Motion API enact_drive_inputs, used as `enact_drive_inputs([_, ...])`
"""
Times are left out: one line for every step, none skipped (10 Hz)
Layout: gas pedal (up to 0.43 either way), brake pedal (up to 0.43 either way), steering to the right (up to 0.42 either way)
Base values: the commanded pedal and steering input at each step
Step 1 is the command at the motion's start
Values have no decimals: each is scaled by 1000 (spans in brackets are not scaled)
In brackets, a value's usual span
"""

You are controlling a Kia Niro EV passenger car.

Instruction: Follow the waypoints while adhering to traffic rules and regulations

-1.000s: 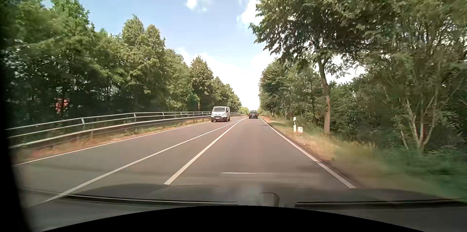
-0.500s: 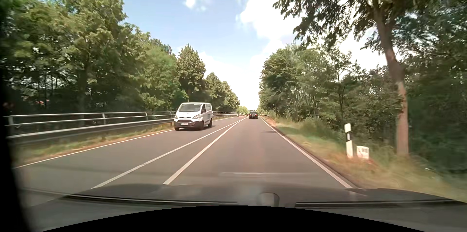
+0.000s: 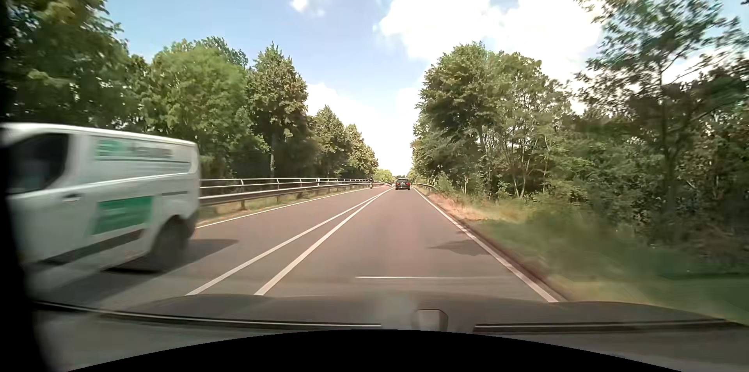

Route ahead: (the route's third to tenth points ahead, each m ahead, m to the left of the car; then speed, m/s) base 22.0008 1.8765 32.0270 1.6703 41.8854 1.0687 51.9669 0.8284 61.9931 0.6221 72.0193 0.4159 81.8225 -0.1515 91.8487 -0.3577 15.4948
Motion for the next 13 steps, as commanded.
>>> enact_drive_inputs([350, 6, 12])
enact_drive_inputs([339, 6, 11])
enact_drive_inputs([339, 6, 10])
enact_drive_inputs([319, 6, 9])
enact_drive_inputs([319, 6, 9])
enact_drive_inputs([311, 6, 8])
enact_drive_inputs([299, 6, 8])
enact_drive_inputs([287, 6, 8])
enact_drive_inputs([280, 6, 8])
enact_drive_inputs([268, 6, 7])
enact_drive_inputs([268, 6, 8])
enact_drive_inputs([268, 6, 7])
enact_drive_inputs([260, 6, 7])
